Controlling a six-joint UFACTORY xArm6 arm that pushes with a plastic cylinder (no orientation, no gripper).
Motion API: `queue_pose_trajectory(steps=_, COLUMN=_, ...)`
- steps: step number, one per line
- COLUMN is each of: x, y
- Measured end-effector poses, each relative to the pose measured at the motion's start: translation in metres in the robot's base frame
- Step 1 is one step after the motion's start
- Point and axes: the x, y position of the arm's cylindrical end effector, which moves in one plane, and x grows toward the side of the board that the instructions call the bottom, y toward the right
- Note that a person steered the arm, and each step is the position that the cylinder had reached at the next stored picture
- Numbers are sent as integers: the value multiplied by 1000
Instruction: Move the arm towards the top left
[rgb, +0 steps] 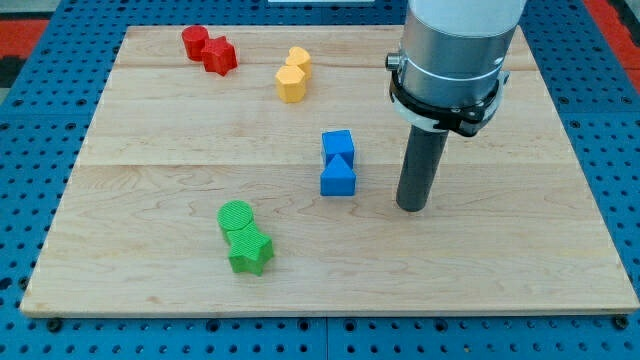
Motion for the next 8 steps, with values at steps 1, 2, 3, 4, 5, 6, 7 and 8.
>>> queue_pose_trajectory(steps=1, x=0, y=0)
queue_pose_trajectory(steps=2, x=5, y=-32)
queue_pose_trajectory(steps=3, x=51, y=-64)
queue_pose_trajectory(steps=4, x=39, y=-108)
queue_pose_trajectory(steps=5, x=-37, y=-126)
queue_pose_trajectory(steps=6, x=-76, y=-147)
queue_pose_trajectory(steps=7, x=-87, y=-170)
queue_pose_trajectory(steps=8, x=-87, y=-214)
